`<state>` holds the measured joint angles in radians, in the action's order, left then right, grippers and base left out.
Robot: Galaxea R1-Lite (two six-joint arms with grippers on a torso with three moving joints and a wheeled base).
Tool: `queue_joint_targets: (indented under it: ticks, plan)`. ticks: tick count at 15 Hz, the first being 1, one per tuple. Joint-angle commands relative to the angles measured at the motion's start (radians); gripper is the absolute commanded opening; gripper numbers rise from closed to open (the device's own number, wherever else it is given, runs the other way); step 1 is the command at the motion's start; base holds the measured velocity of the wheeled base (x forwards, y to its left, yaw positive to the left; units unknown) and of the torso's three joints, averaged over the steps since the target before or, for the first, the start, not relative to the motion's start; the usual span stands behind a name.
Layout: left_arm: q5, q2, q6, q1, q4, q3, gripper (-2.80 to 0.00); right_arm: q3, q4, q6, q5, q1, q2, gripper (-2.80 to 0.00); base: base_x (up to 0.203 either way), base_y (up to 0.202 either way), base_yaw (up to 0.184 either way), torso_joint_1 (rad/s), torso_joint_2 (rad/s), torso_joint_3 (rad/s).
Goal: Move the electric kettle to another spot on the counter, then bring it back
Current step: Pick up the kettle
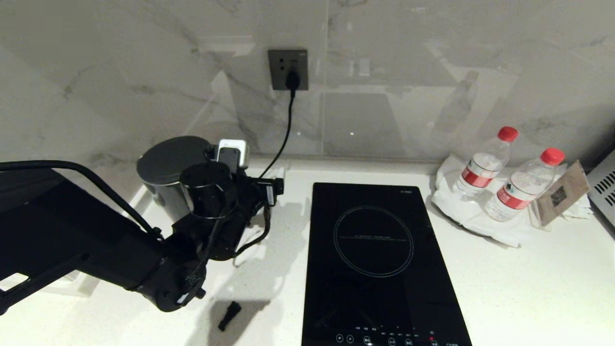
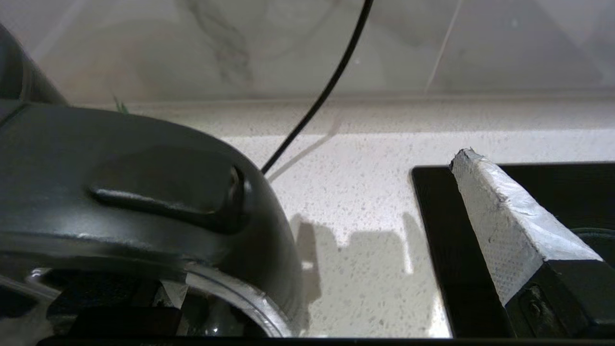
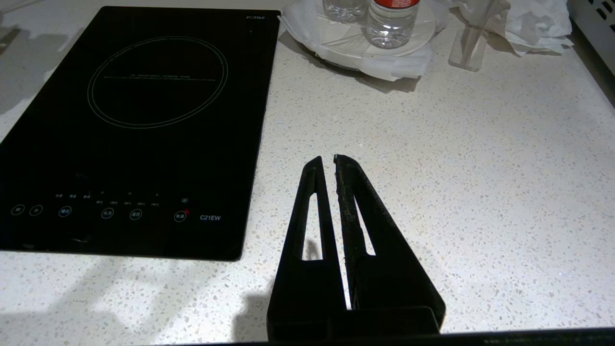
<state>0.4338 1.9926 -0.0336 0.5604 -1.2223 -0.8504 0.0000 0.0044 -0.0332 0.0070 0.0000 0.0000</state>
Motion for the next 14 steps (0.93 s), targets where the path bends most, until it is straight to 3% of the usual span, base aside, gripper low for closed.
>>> queue_joint_targets:
  ticks: [1,13,14]
  plan:
    - [0.002,-0.01,0.0,0.0,-0.003,-0.004,0.0,0.0,0.0,-0.001,0.001,0.0,0.0,-2.8,0.0,0.0,0.0,0.0,0.0,0.0]
    - [0.003,-0.018,0.0,-0.001,-0.003,-0.009,0.0,0.0,0.0,-0.004,0.002,0.0,0.0,-2.8,0.0,0.0,0.0,0.0,0.0,0.0]
    - [0.003,-0.018,0.0,-0.002,-0.003,-0.007,-2.8,0.0,0.0,-0.004,0.002,0.0,0.0,-2.8,0.0,0.0,0.0,0.0,0.0,0.0]
